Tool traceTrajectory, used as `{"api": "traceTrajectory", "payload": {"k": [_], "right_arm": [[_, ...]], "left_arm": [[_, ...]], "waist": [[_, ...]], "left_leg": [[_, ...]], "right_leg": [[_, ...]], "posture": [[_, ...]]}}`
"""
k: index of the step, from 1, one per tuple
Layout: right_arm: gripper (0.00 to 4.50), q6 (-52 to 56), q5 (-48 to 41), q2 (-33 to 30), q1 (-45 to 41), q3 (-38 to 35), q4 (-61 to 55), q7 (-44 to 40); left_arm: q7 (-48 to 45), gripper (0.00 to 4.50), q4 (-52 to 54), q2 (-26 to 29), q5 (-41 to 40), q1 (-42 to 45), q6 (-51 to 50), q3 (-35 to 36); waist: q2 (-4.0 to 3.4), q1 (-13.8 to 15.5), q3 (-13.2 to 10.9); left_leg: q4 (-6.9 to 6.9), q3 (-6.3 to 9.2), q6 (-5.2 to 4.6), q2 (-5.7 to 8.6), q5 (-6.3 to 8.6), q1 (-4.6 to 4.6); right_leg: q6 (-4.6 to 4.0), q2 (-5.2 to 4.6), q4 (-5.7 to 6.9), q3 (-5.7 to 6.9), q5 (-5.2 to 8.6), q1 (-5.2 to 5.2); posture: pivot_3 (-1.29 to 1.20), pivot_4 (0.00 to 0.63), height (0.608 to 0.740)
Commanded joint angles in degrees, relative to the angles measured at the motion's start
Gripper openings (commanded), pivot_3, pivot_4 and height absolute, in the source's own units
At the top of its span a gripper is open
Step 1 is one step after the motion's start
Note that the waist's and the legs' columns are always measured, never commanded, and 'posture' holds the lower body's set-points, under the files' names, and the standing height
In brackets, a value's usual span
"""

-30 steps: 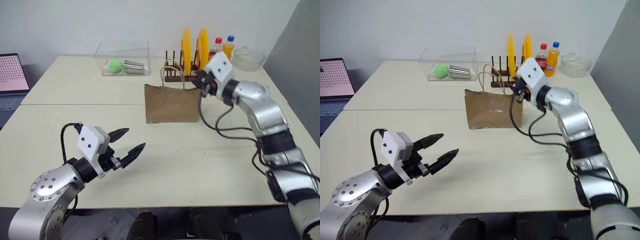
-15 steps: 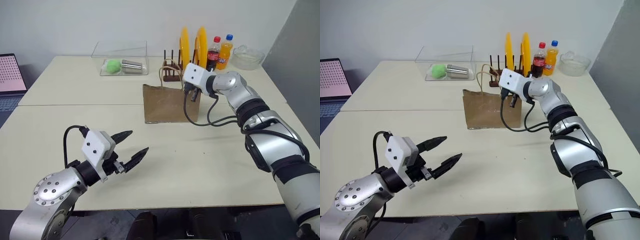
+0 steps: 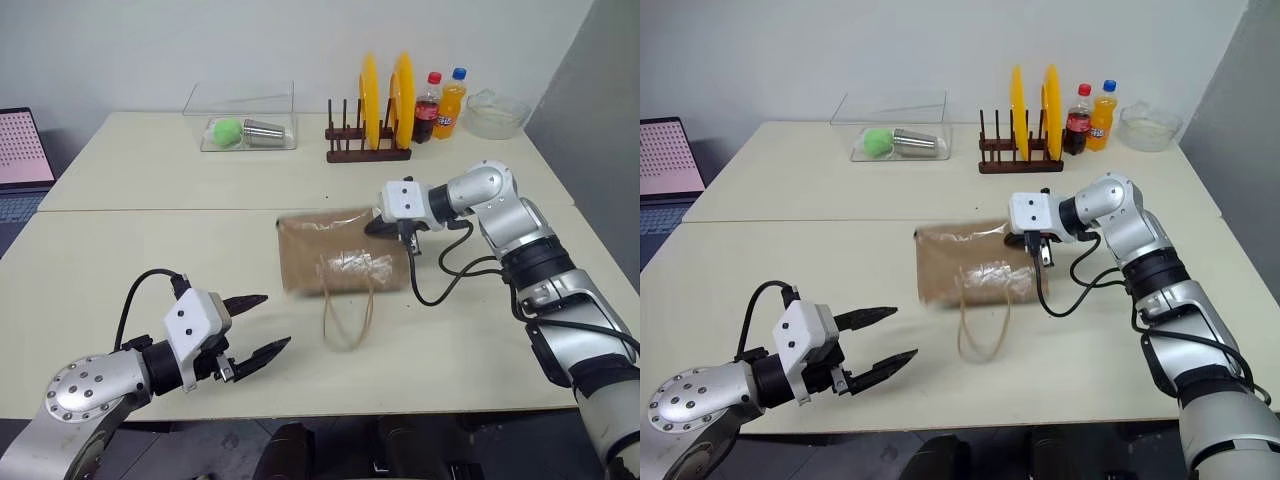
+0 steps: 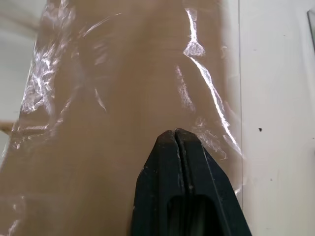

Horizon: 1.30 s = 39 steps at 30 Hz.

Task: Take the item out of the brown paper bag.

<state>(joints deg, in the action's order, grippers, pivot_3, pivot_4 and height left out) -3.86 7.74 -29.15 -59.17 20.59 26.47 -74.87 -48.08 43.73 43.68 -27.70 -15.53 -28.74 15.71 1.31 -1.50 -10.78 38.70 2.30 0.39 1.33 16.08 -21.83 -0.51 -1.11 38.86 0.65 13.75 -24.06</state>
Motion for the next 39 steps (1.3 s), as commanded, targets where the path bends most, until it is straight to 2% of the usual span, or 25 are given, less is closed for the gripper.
{"api": "traceTrajectory", "payload": {"k": [1, 5, 8, 9, 11, 14, 17, 21, 25, 30, 36, 39], "right_arm": [[0.03, 2.32, -2.74, -0.28, 0.86, -3.38, -7.68, 2.25], [0.03, 9.04, -9.55, -1.83, 6.02, -7.61, -19.76, 1.79], [0.0, 17.79, -15.32, -5.14, 14.73, -10.53, -32.71, 1.66], [0.18, 20.84, -17.07, -6.3, 18.34, -11.54, -37.19, 2.32], [0.61, 26.27, -19.97, -8.67, 26.12, -13.44, -45.74, 4.11], [1.63, 33.86, -23.59, -10.27, 35.05, -15.92, -55.33, 8.2], [2.68, 38.85, -23.42, -13.7, 44.4, -16.76, -63.21, 11.6], [4.04, 42.87, -21.88, -13.36, 51.64, -15.82, -69.48, 19.29], [4.04, 46.2, -23.14, -12.91, 55.61, -16.21, -73.97, 24.09], [4.04, 49.2, -24.72, -13.59, 58.07, -17.79, -77.18, 27.46], [4.04, 49.22, -25.56, -15.13, 61.05, -19.35, -78.12, 29.53], [4.1, 48.69, -25.5, -15.89, 62.39, -19.61, -78.26, 30.11]], "left_arm": [[-1.86, 3.8, -1.67, 2.0, 0.14, 2.44, 1.87, -0.24], [-4.38, 3.8, -4.3, 4.33, 1.33, 7.55, 4.72, -1.77], [-6.66, 4.37, -7.36, 5.55, 4.25, 12.79, 9.15, -5.42], [-7.74, 4.48, -8.26, 5.79, 5.25, 14.42, 10.87, -6.97], [-10.37, 4.5, -10.27, 6.31, 7.69, 17.17, 15.39, -10.15], [-13.82, 4.5, -13.95, 6.7, 10.68, 20.25, 21.65, -13.61], [-17.65, 4.5, -20.73, 5.77, 16.22, 24.75, 32.63, -19.36], [-20.3, 4.5, -29.74, 2.92, 21.85, 30.57, 43.15, -26.57], [-20.1, 4.5, -37.97, -1.7, 26.73, 36.27, 50.59, -32.09], [-19.55, 4.5, -46.72, -6.12, 29.5, 41.84, 55.5, -35.62], [-20.01, 4.5, -49.88, -11.27, 28.92, 44.43, 57.24, -38.6], [-20.7, 3.59, -48.98, -12.6, 27.74, 44.47, 55.66, -39.1]], "waist": [[-0.01, -0.01, 0.0], [-0.01, 0.13, -0.01], [0.01, 1.25, 0.0], [0.0, 1.5, 0.0], [0.0, 1.74, 0.0], [-0.09, 1.65, -0.06], [-0.13, 1.57, -0.04], [-0.13, 1.46, -0.02], [-0.09, 1.49, -0.03], [-0.06, 1.54, -0.02], [-0.04, 1.48, 0.0], [-0.03, 1.46, 0.0]], "left_leg": [[0.0, -0.01, 0.0, 0.0, 0.0, 0.01], [0.0, 0.05, 0.0, -0.01, 0.0, -0.02], [0.0, 0.15, 0.01, 0.0, 0.0, -0.09], [0.0, 0.16, 0.01, 0.01, 0.01, -0.11], [-0.01, 0.19, 0.01, 0.01, 0.02, -0.18], [-0.01, 0.12, 0.01, 0.01, 0.02, -0.21], [-0.02, 0.08, 0.01, -0.04, 0.02, -0.16], [-0.02, 0.03, 0.0, -0.04, 0.02, -0.12], [0.0, 0.0, 0.0, -0.03, 0.02, -0.15], [0.0, 0.03, 0.0, -0.01, 0.01, -0.19], [0.01, 0.05, 0.0, 0.0, 0.01, -0.19], [0.02, 0.06, 0.0, 0.0, 0.01, -0.19]], "right_leg": [[-0.02, 0.0, 0.0, 0.0, 0.01, 0.0], [-0.02, 0.01, 0.0, 0.06, 0.02, 0.0], [-0.01, -0.01, -0.12, 0.15, 0.02, 0.04], [-0.01, -0.01, -0.17, 0.16, 0.02, 0.05], [-0.01, -0.02, -0.28, 0.19, 0.02, 0.06], [0.01, -0.03, -0.31, 0.13, 0.02, 0.03], [0.28, 0.01, -0.29, 0.12, 0.19, 0.02], [0.33, 0.02, -0.29, 0.12, 0.21, 0.07], [0.38, 0.03, -0.29, 0.1, 0.19, 0.05], [0.42, 0.04, -0.32, 0.12, 0.2, 0.06], [0.44, 0.05, -0.32, 0.13, 0.21, 0.07], [0.44, 0.06, -0.31, 0.13, 0.21, 0.07]], "posture": [[0.0, 0.15, 0.74], [0.0, 0.15, 0.74], [0.0, 0.15, 0.74], [0.0, 0.15, 0.74], [0.0, 0.15, 0.74], [0.0, 0.15, 0.74], [0.0, 0.15, 0.74], [0.0, 0.15, 0.74], [0.0, 0.15, 0.74], [0.0, 0.15, 0.74], [0.0, 0.15, 0.74], [0.0, 0.15, 0.74]]}}
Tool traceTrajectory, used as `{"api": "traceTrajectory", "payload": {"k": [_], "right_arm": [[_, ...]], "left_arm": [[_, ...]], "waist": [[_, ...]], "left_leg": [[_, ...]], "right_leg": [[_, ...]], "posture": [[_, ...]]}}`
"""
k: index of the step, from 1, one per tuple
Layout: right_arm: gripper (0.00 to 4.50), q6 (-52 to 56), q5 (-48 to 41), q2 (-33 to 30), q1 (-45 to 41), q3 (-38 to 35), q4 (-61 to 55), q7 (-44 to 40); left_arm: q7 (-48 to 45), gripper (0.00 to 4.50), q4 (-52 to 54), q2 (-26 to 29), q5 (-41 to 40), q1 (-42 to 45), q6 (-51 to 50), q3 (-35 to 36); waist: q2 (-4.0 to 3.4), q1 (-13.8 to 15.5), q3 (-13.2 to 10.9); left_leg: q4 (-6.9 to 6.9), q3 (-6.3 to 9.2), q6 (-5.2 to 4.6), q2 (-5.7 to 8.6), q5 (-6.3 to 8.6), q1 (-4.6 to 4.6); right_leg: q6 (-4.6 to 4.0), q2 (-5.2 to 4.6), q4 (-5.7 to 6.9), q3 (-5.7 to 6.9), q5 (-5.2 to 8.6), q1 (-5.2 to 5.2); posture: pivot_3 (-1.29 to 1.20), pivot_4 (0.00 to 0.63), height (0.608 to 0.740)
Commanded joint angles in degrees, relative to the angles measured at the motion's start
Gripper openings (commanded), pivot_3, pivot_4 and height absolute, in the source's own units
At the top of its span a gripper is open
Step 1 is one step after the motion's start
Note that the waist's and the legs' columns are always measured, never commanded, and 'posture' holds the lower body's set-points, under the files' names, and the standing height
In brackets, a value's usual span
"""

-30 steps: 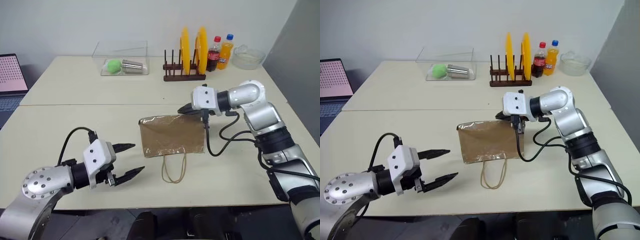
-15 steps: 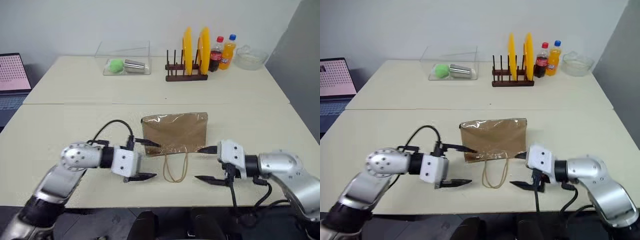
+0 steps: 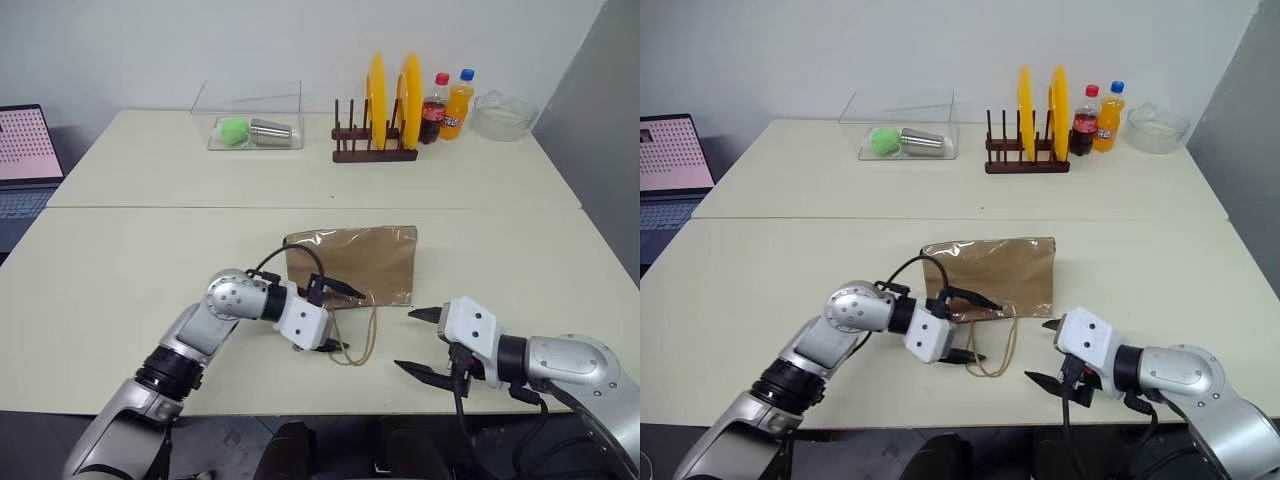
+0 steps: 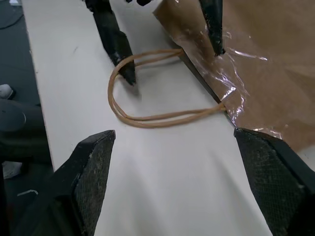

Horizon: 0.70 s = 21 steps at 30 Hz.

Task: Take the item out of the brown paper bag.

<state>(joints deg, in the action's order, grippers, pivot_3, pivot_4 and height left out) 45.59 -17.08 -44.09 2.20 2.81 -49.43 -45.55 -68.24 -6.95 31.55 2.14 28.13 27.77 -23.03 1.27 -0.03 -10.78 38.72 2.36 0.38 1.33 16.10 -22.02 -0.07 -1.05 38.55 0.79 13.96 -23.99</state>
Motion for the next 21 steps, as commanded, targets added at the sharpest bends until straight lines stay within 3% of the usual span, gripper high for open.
{"api": "traceTrajectory", "payload": {"k": [1, 11, 21], "right_arm": [[4.1, -0.99, -0.63, -1.16, 1.47, -1.86, -2.39, 0.87], [4.1, -8.75, 1.6, -3.77, 1.44, 4.3, -0.83, -1.17], [4.1, -21.77, 14.38, -1.27, -9.64, 20.2, 7.18, -2.18]], "left_arm": [[-0.77, 3.28, 2.15, -0.65, -2.59, 0.74, -1.59, -0.37], [1.11, 0.02, 4.1, -2.35, -9.57, 4.42, -17.25, 4.46], [2.57, 0.02, -1.28, -5.13, -10.34, 10.82, -21.13, 7.42]], "waist": [[0.0, -0.01, 0.0], [0.03, -0.09, -0.01], [0.05, -0.14, -0.01]], "left_leg": [[0.0, 0.01, 0.0, 0.0, 0.0, 0.0], [0.03, 0.05, 0.0, 0.01, 0.0, 0.01], [0.04, 0.07, 0.01, 0.02, -0.01, 0.03]], "right_leg": [[0.0, 0.0, 0.0, 0.01, 0.0, 0.0], [0.02, 0.02, 0.0, 0.05, 0.01, 0.04], [0.06, 0.04, 0.0, 0.04, 0.03, 0.05]], "posture": [[0.0, 0.15, 0.74], [0.0, 0.15, 0.74], [0.0, 0.15, 0.74]]}}
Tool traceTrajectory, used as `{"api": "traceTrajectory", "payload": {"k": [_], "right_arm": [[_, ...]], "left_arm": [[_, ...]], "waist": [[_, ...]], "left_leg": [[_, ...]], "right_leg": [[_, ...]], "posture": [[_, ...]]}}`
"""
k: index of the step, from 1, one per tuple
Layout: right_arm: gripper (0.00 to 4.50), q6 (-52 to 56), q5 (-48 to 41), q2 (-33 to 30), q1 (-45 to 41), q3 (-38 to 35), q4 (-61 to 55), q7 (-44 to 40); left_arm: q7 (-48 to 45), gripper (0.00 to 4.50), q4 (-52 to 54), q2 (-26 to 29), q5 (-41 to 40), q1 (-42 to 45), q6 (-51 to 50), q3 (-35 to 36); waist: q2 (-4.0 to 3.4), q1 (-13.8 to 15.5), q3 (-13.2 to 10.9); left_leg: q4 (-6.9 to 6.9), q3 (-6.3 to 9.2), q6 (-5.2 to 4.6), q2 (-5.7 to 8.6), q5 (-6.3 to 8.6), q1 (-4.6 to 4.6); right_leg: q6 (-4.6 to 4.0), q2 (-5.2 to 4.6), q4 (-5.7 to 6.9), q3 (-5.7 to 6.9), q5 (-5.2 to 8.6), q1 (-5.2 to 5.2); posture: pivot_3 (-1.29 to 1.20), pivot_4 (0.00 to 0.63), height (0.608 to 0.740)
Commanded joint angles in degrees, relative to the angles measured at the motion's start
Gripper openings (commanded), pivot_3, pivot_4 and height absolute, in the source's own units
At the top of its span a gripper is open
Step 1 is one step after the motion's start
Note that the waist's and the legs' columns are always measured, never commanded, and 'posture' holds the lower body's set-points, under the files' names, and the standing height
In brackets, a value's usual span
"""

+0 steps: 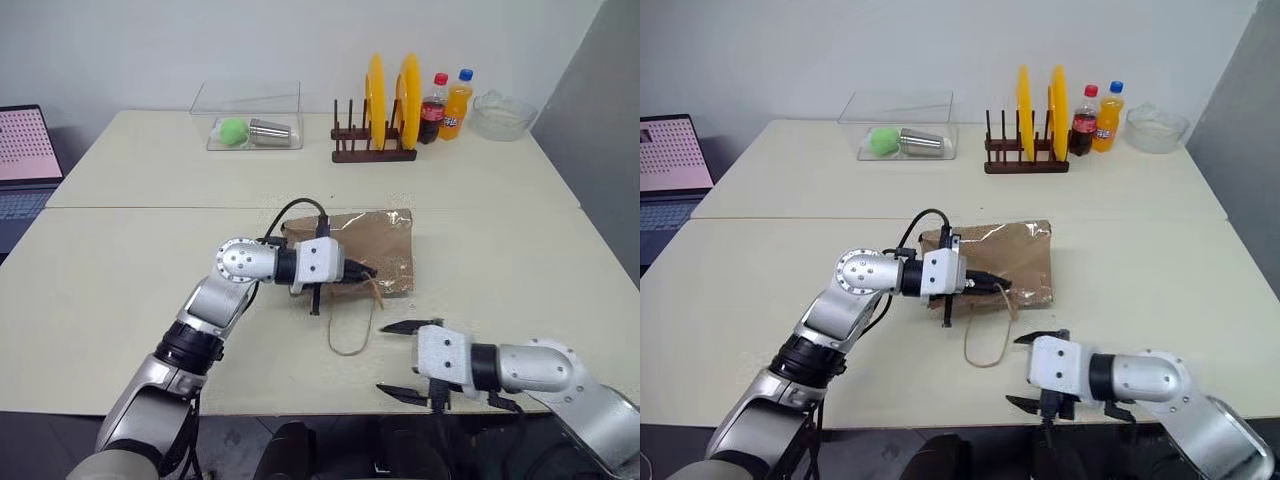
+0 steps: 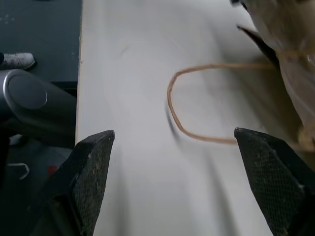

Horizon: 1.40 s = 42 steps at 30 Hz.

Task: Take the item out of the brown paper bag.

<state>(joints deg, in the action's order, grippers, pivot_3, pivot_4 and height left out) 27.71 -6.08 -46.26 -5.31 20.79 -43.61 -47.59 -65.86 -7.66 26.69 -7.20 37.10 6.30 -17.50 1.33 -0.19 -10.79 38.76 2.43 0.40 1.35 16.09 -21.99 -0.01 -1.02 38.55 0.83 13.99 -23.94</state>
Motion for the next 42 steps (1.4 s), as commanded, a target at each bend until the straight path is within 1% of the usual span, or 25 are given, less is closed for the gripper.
{"api": "traceTrajectory", "payload": {"k": [1, 3, 10, 11, 13, 14, 15, 21, 22, 23, 33, 39, 42], "right_arm": [[4.1, -4.97, 4.68, 1.62, -3.47, 3.39, 2.59, -0.03], [4.1, -7.23, 7.17, 3.14, -5.97, 5.61, 5.18, 0.01], [4.1, -13.3, 13.92, 6.58, -10.44, 11.13, 15.22, -1.28], [3.92, -13.57, 14.84, 7.34, -10.71, 11.8, 16.63, -1.09], [3.52, -14.03, 16.36, 8.52, -10.95, 12.4, 18.64, -0.64], [3.22, -14.0, 16.69, 8.93, -10.94, 12.29, 19.14, -0.57], [2.77, -13.9, 16.87, 9.25, -10.87, 11.97, 19.34, -0.59], [0.57, -12.32, 16.89, 10.37, -10.39, 11.07, 18.4, -1.65], [0.23, -12.06, 16.85, 10.3, -10.15, 11.01, 18.16, -1.87], [0.03, -11.95, 16.89, 10.15, -9.97, 11.0, 18.08, -2.08], [0.03, -10.71, 19.07, 9.07, -9.28, 11.88, 18.06, -4.4], [0.03, -10.59, 20.53, 8.61, -8.71, 12.18, 17.94, -5.6], [0.03, -10.65, 21.18, 8.5, -8.46, 12.29, 17.89, -6.21]], "left_arm": [[0.11, 0.02, -1.15, -0.28, -0.89, 2.2, 0.69, 1.91], [-0.06, 0.02, -2.42, -0.29, -0.64, 2.91, 1.57, 1.92], [0.01, 0.02, -5.28, -0.5, -0.46, 4.82, 3.27, 2.36], [0.18, 0.0, -5.7, -0.54, -0.47, 5.22, 3.33, 2.53], [0.47, 0.0, -6.27, -0.55, -0.49, 5.82, 3.37, 2.82], [0.56, 0.0, -6.53, -0.52, -0.49, 6.09, 3.44, 2.95], [0.7, 0.0, -6.9, -0.53, -0.39, 6.21, 3.72, 3.07], [1.76, 0.0, -10.35, -1.14, 0.34, 8.03, 5.87, 3.56], [2.09, 0.0, -11.27, -1.48, 0.42, 8.83, 5.96, 3.77], [2.42, 0.0, -12.03, -1.82, 0.42, 9.62, 5.81, 3.97], [7.9, 0.0, -17.48, -5.62, -0.26, 19.73, -1.93, 6.83], [10.09, 0.0, -20.34, -6.18, -0.19, 24.9, -5.47, 8.56], [10.77, 0.0, -21.79, -5.93, -0.03, 26.61, -5.47, 8.95]], "waist": [[0.01, 0.0, 0.0], [0.0, -0.05, 0.0], [0.01, 0.06, 0.0], [0.01, 0.05, 0.0], [0.01, 0.05, 0.0], [0.01, 0.05, 0.01], [0.01, 0.05, 0.0], [0.01, 0.07, 0.0], [0.01, 0.07, 0.0], [0.01, 0.07, 0.0], [0.02, 0.05, 0.0], [0.02, 0.05, 0.0], [0.03, 0.04, 0.0]], "left_leg": [[0.0, 0.0, 0.0, 0.0, 0.0, -0.01], [0.0, -0.02, 0.0, 0.0, 0.0, -0.01], [0.01, -0.01, 0.01, 0.02, 0.0, -0.01], [0.01, 0.0, 0.01, 0.02, 0.0, -0.01], [0.01, 0.0, 0.0, 0.02, 0.0, -0.01], [0.01, 0.0, 0.0, 0.02, 0.0, -0.02], [0.01, -0.01, 0.0, 0.02, 0.0, -0.01], [0.04, 0.0, 0.0, 0.02, -0.01, 0.0], [0.04, 0.01, 0.0, 0.02, -0.01, 0.0], [0.05, 0.0, 0.0, 0.02, 0.0, 0.0], [0.06, 0.01, 0.0, 0.04, 0.0, -0.03], [0.06, 0.02, 0.0, 0.05, -0.01, -0.03], [0.06, 0.04, 0.01, 0.05, -0.01, -0.04]], "right_leg": [[0.0, 0.0, 0.0, 0.0, 0.0, 0.0], [0.0, 0.0, 0.0, -0.03, 0.0, -0.02], [0.0, -0.02, 0.02, -0.04, 0.0, -0.02], [0.0, -0.02, 0.02, -0.03, 0.0, -0.03], [0.0, -0.02, 0.04, -0.03, 0.0, -0.03], [-0.01, -0.01, 0.05, -0.03, 0.0, -0.04], [-0.01, -0.02, 0.07, -0.05, 0.0, -0.04], [-0.01, -0.02, 0.09, -0.04, 0.0, -0.03], [-0.01, -0.02, 0.09, -0.03, 0.0, -0.03], [-0.01, -0.02, 0.09, -0.04, 0.0, -0.03], [-0.01, -0.02, 0.09, -0.01, 0.0, -0.03], [0.0, -0.02, 0.09, -0.01, 0.0, -0.04], [-0.01, -0.02, 0.11, 0.0, 0.0, -0.05]], "posture": [[0.0, 0.15, 0.74], [0.0, 0.15, 0.74], [0.0, 0.15, 0.74], [0.0, 0.15, 0.74], [0.0, 0.15, 0.74], [0.0, 0.15, 0.74], [0.0, 0.15, 0.74], [0.0, 0.15, 0.74], [0.0, 0.15, 0.74], [0.0, 0.15, 0.74], [0.0, 0.15, 0.74], [0.0, 0.15, 0.74], [0.0, 0.15, 0.74]]}}
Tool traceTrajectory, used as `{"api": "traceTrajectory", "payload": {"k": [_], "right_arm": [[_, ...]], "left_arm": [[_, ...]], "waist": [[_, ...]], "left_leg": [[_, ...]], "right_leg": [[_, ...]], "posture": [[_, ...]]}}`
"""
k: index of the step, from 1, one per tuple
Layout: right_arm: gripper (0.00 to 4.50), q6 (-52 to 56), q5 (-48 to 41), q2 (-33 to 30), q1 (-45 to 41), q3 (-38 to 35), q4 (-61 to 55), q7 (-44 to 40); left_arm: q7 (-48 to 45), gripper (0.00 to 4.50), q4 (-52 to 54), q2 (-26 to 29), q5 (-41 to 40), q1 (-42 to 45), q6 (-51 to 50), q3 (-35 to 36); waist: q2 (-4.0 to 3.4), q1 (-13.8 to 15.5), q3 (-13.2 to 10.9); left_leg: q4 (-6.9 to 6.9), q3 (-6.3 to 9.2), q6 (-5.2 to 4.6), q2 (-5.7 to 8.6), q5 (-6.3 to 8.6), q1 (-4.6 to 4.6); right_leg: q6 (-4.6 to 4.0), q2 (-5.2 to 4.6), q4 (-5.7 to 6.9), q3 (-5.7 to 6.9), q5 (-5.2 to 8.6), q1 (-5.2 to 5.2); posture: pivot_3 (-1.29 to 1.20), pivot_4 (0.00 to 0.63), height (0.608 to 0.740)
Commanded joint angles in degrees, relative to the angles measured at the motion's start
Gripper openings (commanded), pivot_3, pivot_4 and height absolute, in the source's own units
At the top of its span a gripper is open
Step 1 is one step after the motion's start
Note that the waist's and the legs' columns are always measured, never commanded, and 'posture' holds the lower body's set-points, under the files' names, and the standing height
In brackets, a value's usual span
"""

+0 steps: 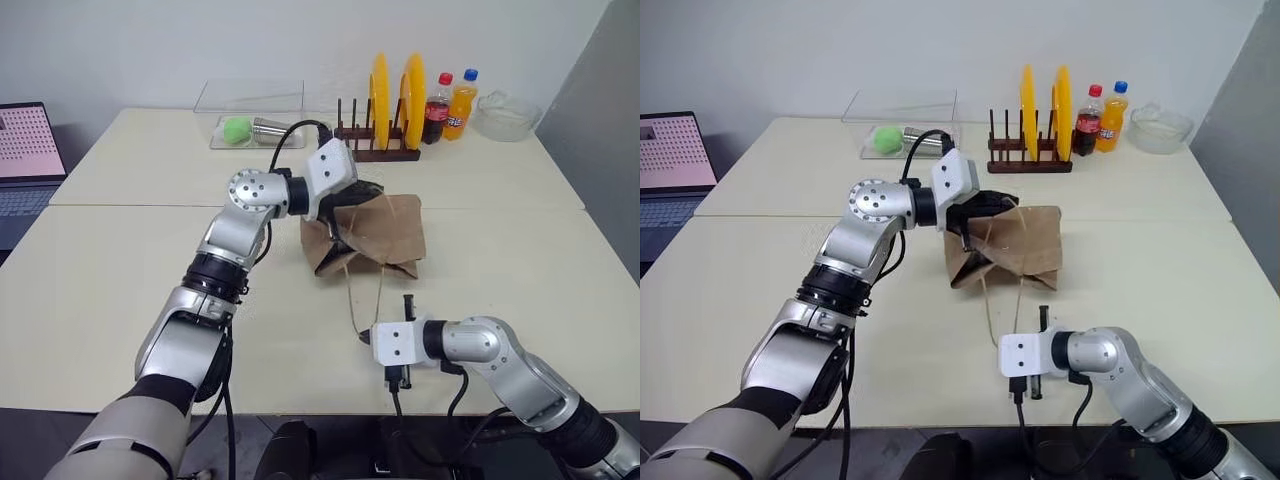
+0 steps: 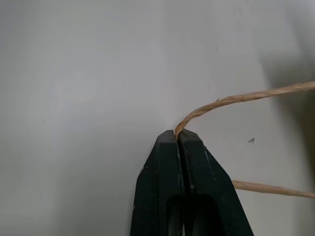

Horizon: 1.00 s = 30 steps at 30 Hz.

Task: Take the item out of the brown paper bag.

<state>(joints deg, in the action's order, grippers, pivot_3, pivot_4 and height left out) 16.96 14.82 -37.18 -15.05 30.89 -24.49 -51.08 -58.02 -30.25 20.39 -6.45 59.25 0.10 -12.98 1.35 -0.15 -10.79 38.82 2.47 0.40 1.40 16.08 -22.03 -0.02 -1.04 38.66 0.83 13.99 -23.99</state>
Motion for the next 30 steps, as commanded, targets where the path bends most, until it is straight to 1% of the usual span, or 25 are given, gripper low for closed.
{"api": "traceTrajectory", "payload": {"k": [1, 11, 18, 26, 28, 30], "right_arm": [[0.03, 0.11, 0.38, -0.55, 1.28, 2.17, -1.2, -2.82], [0.03, 0.26, 1.35, -0.72, 1.55, 2.29, -1.1, -4.75], [0.03, 0.53, 1.97, -0.86, 2.28, 2.35, -1.51, -5.79], [0.03, 0.93, 2.92, -0.17, 2.68, 1.84, -1.53, -4.87], [0.03, 0.61, 2.53, 0.43, 2.41, 1.04, -1.29, -4.22], [0.03, 0.84, 1.25, 1.83, 1.74, -1.32, -1.24, -2.59]], "left_arm": [[2.93, 0.0, 0.39, 0.52, -0.79, 4.83, 0.83, 4.51], [5.5, 0.0, -3.37, 1.13, -0.99, 8.78, 0.57, 5.97], [7.41, 0.0, -6.55, 0.18, -0.49, 11.6, -0.27, 7.92], [5.73, 0.0, -5.54, -0.28, -1.15, 11.24, -0.55, 8.18], [3.82, 0.0, -4.4, -0.04, -1.86, 10.47, -0.64, 8.05], [1.94, 0.0, -2.97, 0.37, -2.49, 9.39, -0.96, 8.04]], "waist": [[0.0, 0.01, 0.0], [0.01, 0.0, 0.0], [0.07, -0.01, 0.01], [0.07, -0.02, 0.01], [0.07, -0.02, 0.01], [0.07, -0.11, 0.01]], "left_leg": [[0.0, 0.0, 0.0, 0.0, 0.0, 0.0], [0.0, -0.01, 0.01, 0.0, -0.01, -0.01], [0.0, 0.0, 0.02, 0.0, 0.0, 0.05], [0.0, 0.0, 0.06, 0.0, -0.02, 0.06], [0.0, 0.0, 0.07, 0.0, -0.03, 0.07], [0.0, -0.01, 0.09, 0.0, -0.05, 0.07]], "right_leg": [[0.0, 0.0, 0.01, -0.01, 0.0, 0.0], [0.0, -0.01, 0.03, -0.02, 0.0, -0.03], [0.01, -0.02, 0.03, 0.0, 0.0, 0.03], [0.01, -0.01, 0.06, -0.01, 0.0, 0.01], [0.01, -0.01, 0.07, -0.01, 0.0, 0.01], [0.01, -0.01, 0.08, -0.02, 0.0, 0.01]], "posture": [[0.0, 0.15, 0.74], [0.0, 0.15, 0.74], [0.0, 0.15, 0.74], [0.0, 0.15, 0.74], [0.0, 0.15, 0.74], [0.0, 0.15, 0.74]]}}
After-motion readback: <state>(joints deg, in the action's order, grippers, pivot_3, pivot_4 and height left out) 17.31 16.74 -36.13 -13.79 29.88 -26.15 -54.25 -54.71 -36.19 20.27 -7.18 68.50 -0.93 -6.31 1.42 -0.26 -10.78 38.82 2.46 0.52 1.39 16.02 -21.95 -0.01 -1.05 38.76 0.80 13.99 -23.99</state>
